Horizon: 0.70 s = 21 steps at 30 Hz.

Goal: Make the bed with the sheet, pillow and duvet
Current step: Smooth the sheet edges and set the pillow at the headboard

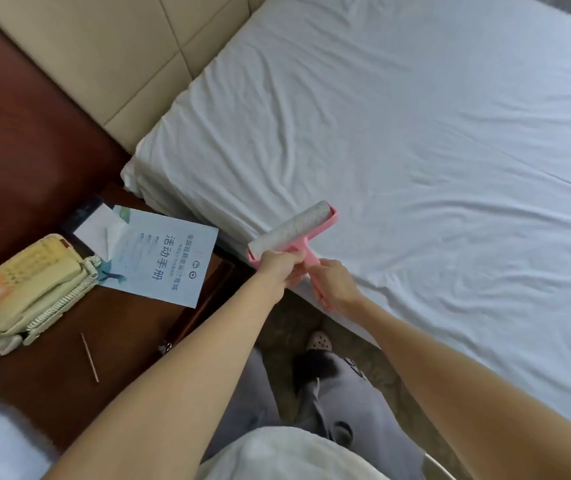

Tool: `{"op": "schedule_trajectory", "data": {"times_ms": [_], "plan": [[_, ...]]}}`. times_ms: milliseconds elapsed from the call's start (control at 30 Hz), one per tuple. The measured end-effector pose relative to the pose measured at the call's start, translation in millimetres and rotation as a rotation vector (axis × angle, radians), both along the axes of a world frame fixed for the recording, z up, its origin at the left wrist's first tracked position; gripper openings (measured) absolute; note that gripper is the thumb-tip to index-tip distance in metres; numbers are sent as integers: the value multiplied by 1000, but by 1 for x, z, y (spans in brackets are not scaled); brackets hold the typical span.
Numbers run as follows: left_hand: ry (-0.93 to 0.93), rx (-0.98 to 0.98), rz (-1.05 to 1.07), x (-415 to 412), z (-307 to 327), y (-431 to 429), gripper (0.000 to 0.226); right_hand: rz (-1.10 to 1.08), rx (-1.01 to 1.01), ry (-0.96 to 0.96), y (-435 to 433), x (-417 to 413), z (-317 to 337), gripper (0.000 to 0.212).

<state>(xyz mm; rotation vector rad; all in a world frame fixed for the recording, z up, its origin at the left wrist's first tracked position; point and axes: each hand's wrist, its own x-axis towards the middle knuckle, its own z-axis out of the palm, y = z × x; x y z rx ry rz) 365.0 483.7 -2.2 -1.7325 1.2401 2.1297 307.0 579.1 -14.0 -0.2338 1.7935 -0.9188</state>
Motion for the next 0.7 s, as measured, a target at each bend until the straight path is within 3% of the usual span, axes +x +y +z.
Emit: {"op": "schedule_trajectory", "data": {"times_ms": [200,367,533,700], "plan": [[-75,-121,209,67,-20,-119,12,250,-40,18,-128,51,-5,16],[-202,-173,212,138,-47,-205,8,446,39,9,-222,112,-42,13],[-343,-216,134,183,-98,-248,20,725,218,107,-274,150,-98,36],[-413,-227,134,197,-142,-258,20,814,299,127,-299,164,-138,42]]}}
